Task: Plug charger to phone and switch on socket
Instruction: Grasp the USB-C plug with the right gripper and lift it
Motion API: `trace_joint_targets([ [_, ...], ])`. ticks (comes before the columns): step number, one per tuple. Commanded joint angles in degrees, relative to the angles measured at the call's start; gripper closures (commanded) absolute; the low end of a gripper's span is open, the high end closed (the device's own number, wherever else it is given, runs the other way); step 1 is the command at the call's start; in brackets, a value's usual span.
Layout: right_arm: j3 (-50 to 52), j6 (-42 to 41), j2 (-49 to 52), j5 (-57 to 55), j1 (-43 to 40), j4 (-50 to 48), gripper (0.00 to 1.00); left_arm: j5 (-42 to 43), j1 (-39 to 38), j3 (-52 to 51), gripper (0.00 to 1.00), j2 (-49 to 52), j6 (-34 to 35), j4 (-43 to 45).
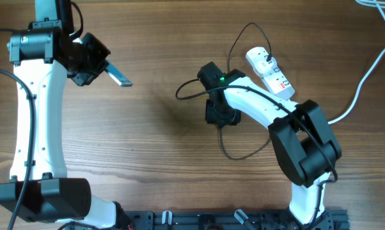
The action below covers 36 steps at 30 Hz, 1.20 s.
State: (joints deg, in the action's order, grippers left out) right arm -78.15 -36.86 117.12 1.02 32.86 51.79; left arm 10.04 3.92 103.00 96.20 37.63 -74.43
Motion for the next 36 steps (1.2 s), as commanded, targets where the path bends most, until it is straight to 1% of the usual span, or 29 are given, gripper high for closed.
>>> trace_joint_targets([
  [1, -0.15, 0.87, 2.47, 0.37, 0.07, -0.09, 0.58, -0.72, 0.04, 0.17, 0.96, -0.02, 0.31, 0.04],
  [3, -0.13, 0.85, 2.47, 0.35, 0.07, -0.09, 0.63, -0.72, 0.04, 0.17, 0.96, -0.04, 0.31, 0.02],
  [6, -0.13, 0.94, 2.49, 0.39, -0.04, 0.04, 0.63, -0.72, 0.04, 0.17, 0.96, -0.04, 0.31, -0.04],
  [9, -0.07, 3.89, 2.62, 1.73, -1.11, 0.15, 0.64, -0.72, 0.04, 0.17, 0.96, -0.04, 0.11, -0.22],
  [10, 0.33, 3.85, 2.69, 1.95, -1.57, 0.07, 0.67, -0.72, 0.04, 0.17, 0.96, -0.04, 0.13, -0.22],
  [15, 0.92, 5.38, 2.69, 3.82, -1.92, -0.63, 0.76, -0.72, 0.04, 0.17, 0.96, -0.02, 0.13, -0.20],
  [21, 0.92, 2.80, 2.69, 3.32, -1.92, 0.59, 0.75, -0.72, 0.04, 0.17, 0.96, -0.04, 0.13, -0.20],
  [25, 1.03, 1.84, 2.69, 3.08, -1.68, 1.22, 0.78, -0.72, 0.04, 0.17, 0.96, -0.04, 0.13, -0.20],
  [29, 1.66, 0.63, 2.69, 1.64, -0.50, 0.96, 0.78, -0.72, 0.07, 0.17, 0.96, -0.02, 0.13, -0.17],
  [36, 1.66, 0.66, 2.69, 1.64, -0.48, 0.98, 0.83, -0.72, 0.04, 0.17, 0.96, -0.04, 0.13, -0.17],
])
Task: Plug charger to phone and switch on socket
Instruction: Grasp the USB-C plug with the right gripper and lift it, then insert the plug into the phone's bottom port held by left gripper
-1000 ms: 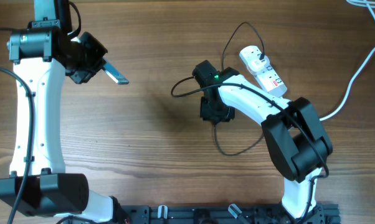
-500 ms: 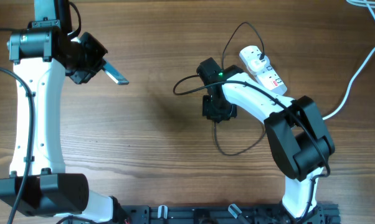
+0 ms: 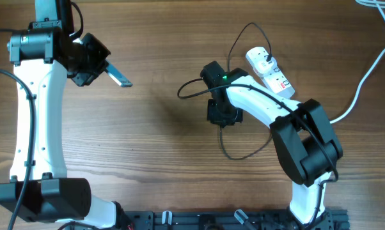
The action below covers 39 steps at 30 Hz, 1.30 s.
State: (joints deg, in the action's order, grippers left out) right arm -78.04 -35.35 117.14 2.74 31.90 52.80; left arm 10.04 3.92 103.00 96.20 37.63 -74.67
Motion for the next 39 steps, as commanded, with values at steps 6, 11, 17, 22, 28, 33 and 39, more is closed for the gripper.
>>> trace_joint_targets([
  [6, 1.55, -0.79, 2.67, -0.09, 0.48, -0.24, 0.83, -0.72, 0.04, 0.17, 0.96, -0.04, 0.13, 0.04],
  [11, 1.55, -0.61, 2.67, -0.09, 0.48, -0.31, 0.87, -0.72, 0.04, 0.17, 0.96, -0.04, 0.13, 0.07],
  [17, 1.49, 0.74, 2.67, -0.07, 0.48, -0.83, 0.94, -0.72, 0.04, 0.17, 0.96, -0.04, 0.13, 0.07],
  [22, -2.84, 1.31, 1.31, -0.07, 0.07, 0.87, 0.96, 0.09, 0.04, 0.17, 0.96, -0.02, -0.02, 0.98],
  [28, -7.52, 16.79, -19.04, 20.31, 0.35, 6.86, 0.96, 39.78, 0.04, 0.17, 0.96, -0.04, -19.85, 13.20],
  [33, -7.52, 17.14, -32.11, 23.30, 4.81, 7.65, 0.96, 55.52, -0.15, 0.17, 0.96, -0.04, -20.92, 19.91],
  [39, -7.52, 10.99, -35.56, 18.29, 9.94, 3.26, 0.96, 56.76, -7.23, 0.17, 0.96, -0.04, -22.23, 22.36],
])
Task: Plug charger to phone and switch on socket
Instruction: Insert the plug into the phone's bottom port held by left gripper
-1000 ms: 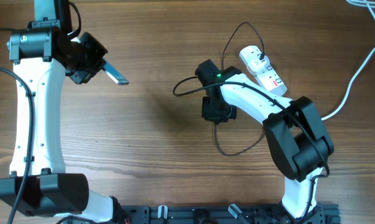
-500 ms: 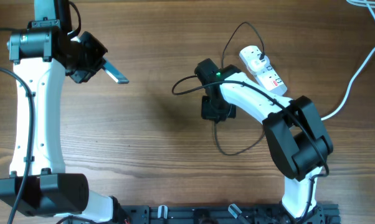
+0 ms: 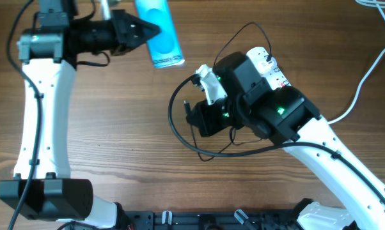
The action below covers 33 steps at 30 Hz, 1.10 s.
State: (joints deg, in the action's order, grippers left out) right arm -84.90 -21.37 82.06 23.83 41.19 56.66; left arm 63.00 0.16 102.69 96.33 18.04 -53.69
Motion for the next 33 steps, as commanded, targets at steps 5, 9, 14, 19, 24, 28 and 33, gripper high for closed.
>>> trace_joint_targets([
  [5, -4.46, -2.40, -0.57, -7.74, 0.66, 1.27, 0.96, -0.26, -6.36, 0.48, 0.96, -0.17, -4.42, 0.09],
  [9, -5.90, -1.73, -0.52, -7.96, 0.66, 0.83, 0.95, -2.01, -7.74, 0.48, 0.96, -0.15, -4.39, -0.98],
  [14, -5.90, -2.64, -0.52, -12.04, 0.63, 0.83, 0.95, -2.01, -9.33, 0.48, 0.96, -0.17, -4.39, -1.01],
  [19, -5.90, -2.62, -0.52, -14.82, 0.59, -0.39, 0.95, -1.97, -9.33, 0.48, 0.96, -0.17, -7.26, -3.19],
  [24, -5.90, -2.84, -0.52, -10.40, 0.59, -1.97, 0.95, -1.31, -9.33, 0.48, 0.96, -0.17, -7.78, -3.89],
  [28, -5.90, -3.21, -0.52, -10.23, 0.59, -1.95, 0.96, -1.29, -9.33, 0.48, 0.96, -0.17, -7.78, -3.76],
  [33, -5.90, -3.21, -0.52, -12.44, 0.57, -1.77, 0.95, 0.22, -9.33, 0.48, 0.96, -0.17, -7.80, -3.78],
])
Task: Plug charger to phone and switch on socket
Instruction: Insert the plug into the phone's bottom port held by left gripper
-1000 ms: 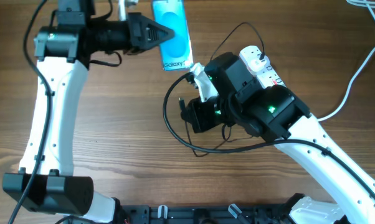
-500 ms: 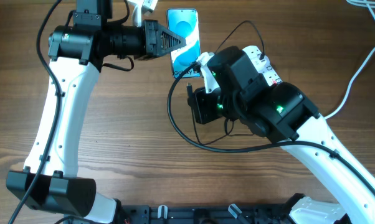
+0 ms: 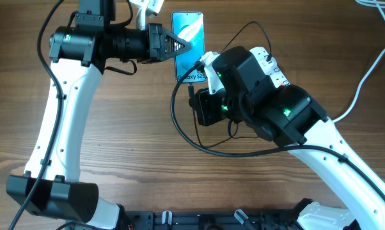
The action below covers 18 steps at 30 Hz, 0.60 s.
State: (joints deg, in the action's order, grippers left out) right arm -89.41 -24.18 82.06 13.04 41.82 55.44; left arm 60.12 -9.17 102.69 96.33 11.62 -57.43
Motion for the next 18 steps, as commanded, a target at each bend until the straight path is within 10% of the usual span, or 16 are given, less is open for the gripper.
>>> trace_joint_targets([
  [1, -1.40, -0.39, -0.52, -1.62, -0.04, -0.57, 0.95, 3.10, 0.00, 0.48, 0.96, -0.17, -1.38, -0.04],
  [18, -1.40, -1.51, -0.52, -4.22, -0.07, -0.98, 0.95, 3.10, 0.00, 0.48, 0.96, -0.17, -1.36, -0.09],
])
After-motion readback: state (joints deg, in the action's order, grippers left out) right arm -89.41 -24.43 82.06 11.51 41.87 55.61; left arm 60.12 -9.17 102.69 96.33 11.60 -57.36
